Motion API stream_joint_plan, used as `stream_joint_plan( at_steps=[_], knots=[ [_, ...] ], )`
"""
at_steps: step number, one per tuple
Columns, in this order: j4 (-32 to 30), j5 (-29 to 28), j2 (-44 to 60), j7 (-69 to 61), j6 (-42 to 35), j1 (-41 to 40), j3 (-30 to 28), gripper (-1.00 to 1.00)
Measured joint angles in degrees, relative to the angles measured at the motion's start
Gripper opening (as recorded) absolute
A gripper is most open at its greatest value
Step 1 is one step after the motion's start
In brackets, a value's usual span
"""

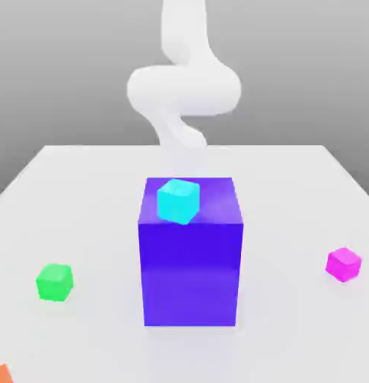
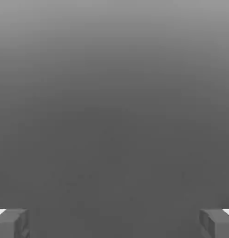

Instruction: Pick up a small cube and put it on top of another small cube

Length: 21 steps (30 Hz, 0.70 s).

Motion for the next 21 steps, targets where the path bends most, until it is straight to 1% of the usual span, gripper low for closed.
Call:
stream_joint_plan(
  at_steps=[7,13,17,21],
  knots=[
    [-6.3,2.9,14.4,5.3,8.2,6.2,9.3,0.0],
    [-11.6,2.5,26.6,11.7,15.2,10.7,18.5,0.0],
    [-15.1,-1.2,35.2,18.5,19.9,13.8,24.1,0.0],
    [-18.6,-9.0,44.5,28.2,24.3,20.4,25.8,0.0]
  ],
)
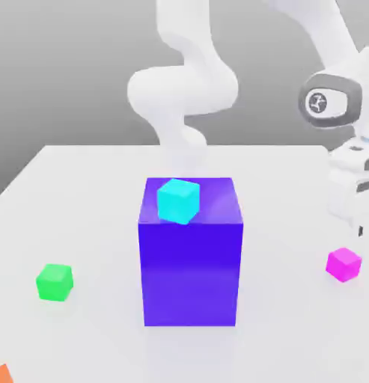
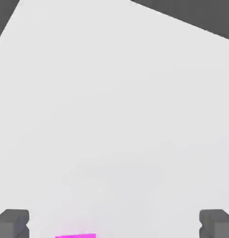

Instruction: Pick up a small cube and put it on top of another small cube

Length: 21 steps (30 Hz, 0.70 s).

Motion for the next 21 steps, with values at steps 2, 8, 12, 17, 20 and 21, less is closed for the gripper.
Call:
stream_joint_plan(
  at_steps=[2,8,12,17,20,21],
  knots=[
    [-0.8,-5.0,4.6,5.1,2.4,3.2,-1.9,0.0],
    [1.7,-18.0,16.4,15.4,10.8,14.8,-15.6,-1.0],
    [1.7,-18.0,16.4,15.4,10.8,14.8,-15.6,-1.0],
    [0.9,-14.8,13.5,12.9,8.7,12.3,-12.3,-1.0],
    [-0.7,-7.0,7.5,7.0,4.5,8.7,-7.1,-1.0],
    [-0.9,-4.6,5.7,5.1,3.2,8.1,-5.9,-1.0]
  ],
)
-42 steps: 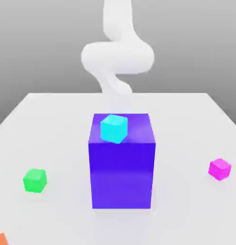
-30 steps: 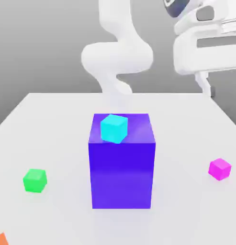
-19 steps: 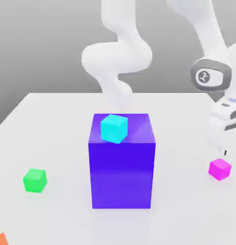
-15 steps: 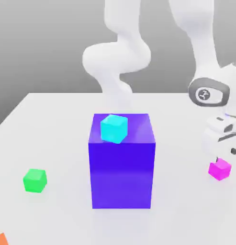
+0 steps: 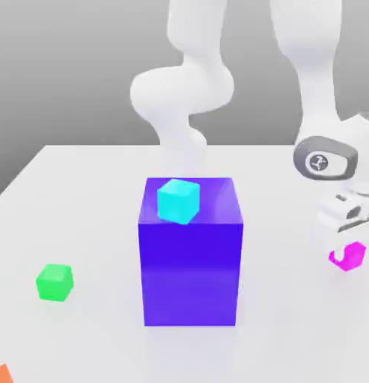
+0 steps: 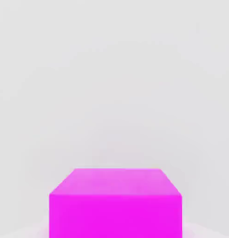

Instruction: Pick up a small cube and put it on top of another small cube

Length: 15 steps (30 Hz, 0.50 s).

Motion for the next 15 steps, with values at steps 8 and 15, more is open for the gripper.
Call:
stream_joint_plan(
  at_steps=[8,15],
  knots=[
    [4.7,-0.3,-1.0,-8.7,-2.8,-10.8,-9.0,-1.0],
    [3.7,0.3,-4.6,-14.7,-4.8,-24.7,-20.4,-1.0]
  ],
)
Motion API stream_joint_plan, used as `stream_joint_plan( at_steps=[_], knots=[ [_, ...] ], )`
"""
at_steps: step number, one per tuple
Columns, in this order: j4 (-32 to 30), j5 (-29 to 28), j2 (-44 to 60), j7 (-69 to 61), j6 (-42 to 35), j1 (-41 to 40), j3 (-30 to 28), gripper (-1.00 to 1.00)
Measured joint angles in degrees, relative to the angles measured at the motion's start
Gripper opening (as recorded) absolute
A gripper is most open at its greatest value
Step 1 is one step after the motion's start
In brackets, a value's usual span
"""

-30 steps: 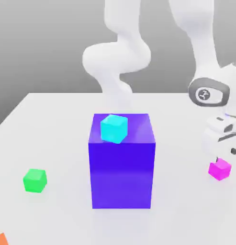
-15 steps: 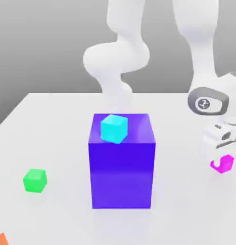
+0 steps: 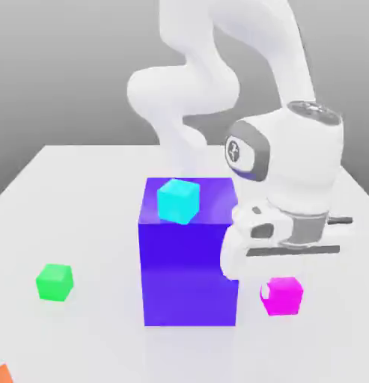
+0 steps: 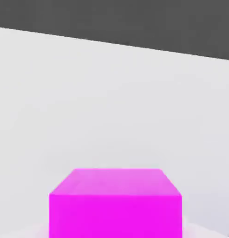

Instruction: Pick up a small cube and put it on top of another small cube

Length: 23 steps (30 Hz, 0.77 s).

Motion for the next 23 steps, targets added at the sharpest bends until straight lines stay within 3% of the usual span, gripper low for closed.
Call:
stream_joint_plan(
  at_steps=[11,16,20,21,23],
  knots=[
    [-6.2,5.0,-8.8,-10.6,-3.9,-31.2,-15.1,-1.0],
    [-8.6,11.3,-6.2,-14.8,0.0,-32.3,-17.3,-1.0],
    [-8.3,16.8,0.8,-18.8,6.4,-33.1,-15.3,-1.0],
    [-8.3,17.7,2.0,-19.4,7.5,-33.5,-14.8,1.0],
    [-8.3,17.7,2.0,-19.4,7.5,-33.5,-14.8,1.0]
  ],
)
